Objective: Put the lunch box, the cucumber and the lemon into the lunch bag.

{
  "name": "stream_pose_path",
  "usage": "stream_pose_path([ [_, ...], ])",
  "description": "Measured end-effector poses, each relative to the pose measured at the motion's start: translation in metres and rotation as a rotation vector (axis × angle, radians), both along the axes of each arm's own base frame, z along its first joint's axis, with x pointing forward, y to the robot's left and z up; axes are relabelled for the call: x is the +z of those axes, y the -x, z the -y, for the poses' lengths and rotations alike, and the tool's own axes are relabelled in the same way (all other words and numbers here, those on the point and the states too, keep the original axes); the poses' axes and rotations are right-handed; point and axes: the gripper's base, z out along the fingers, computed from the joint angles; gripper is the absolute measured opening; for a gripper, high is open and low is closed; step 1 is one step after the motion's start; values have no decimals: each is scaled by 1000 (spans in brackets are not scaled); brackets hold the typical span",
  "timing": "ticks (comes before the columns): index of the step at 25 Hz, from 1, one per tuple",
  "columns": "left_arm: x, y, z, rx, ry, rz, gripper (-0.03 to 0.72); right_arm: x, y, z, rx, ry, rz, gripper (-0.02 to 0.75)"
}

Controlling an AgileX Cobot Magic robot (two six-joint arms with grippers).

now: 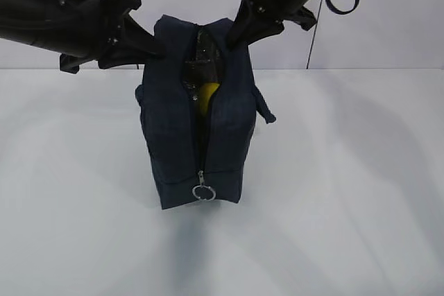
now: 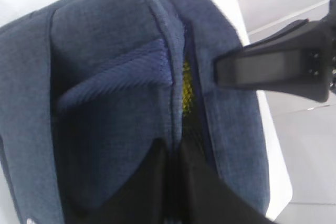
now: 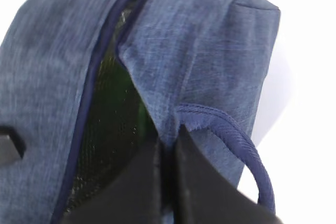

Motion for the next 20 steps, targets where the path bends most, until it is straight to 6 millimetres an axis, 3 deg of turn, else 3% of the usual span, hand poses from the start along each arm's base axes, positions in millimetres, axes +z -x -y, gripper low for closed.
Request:
stream_pose_path([
  [4,-4,0,12,6,11,-3,10,9,0,11,-36,11,14,22],
  [11,-9,-1,22,14,22,2,10,5,0,16,-60,67,7,22],
  [20,-27,-18,29,26,44,-20,10,0,0,18,-67,85,-7,22],
])
